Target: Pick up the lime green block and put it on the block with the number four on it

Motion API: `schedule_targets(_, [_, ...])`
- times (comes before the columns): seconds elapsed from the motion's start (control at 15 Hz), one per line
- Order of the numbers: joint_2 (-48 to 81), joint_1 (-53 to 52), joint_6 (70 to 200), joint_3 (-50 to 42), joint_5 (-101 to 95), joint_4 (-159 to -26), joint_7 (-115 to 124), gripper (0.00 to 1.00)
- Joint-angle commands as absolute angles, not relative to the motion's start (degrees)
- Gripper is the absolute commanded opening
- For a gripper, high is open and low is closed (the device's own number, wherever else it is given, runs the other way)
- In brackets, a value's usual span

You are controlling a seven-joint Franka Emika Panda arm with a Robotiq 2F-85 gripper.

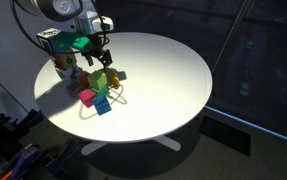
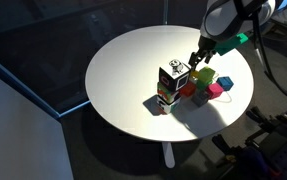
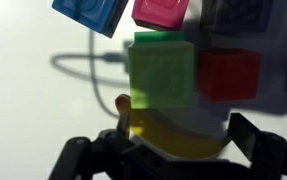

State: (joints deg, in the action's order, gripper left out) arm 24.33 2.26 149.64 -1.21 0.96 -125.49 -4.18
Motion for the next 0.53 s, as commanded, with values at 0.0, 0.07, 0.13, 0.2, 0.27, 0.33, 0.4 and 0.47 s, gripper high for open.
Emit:
schedule_targets(0.0, [26.0, 2.0, 149.0, -1.5, 0.0, -123.4, -3.3, 1.0])
schedule_targets(0.07, [26.2, 2.0, 149.0, -1.5, -0.1, -123.3, -3.3, 1.0])
schedule_targets(0.13, [26.4, 2.0, 149.0, -1.6, -0.1, -123.3, -3.2, 1.0])
schedule_targets(0.2, [26.4, 2.0, 149.0, -1.7, -0.2, -123.4, -3.2, 1.0])
schedule_targets(0.27, [26.5, 2.0, 149.0, -1.7, -0.1, -123.5, -3.2, 1.0])
schedule_targets(0.33, [26.5, 2.0, 149.0, -1.8, -0.2, -123.7, -3.2, 1.0])
schedule_targets(0.4, [26.4, 2.0, 149.0, -1.9, -0.3, -123.8, -3.1, 1.0])
schedule_targets(0.47, [26.3, 2.1, 149.0, -1.9, -0.3, -124.0, -3.2, 1.0])
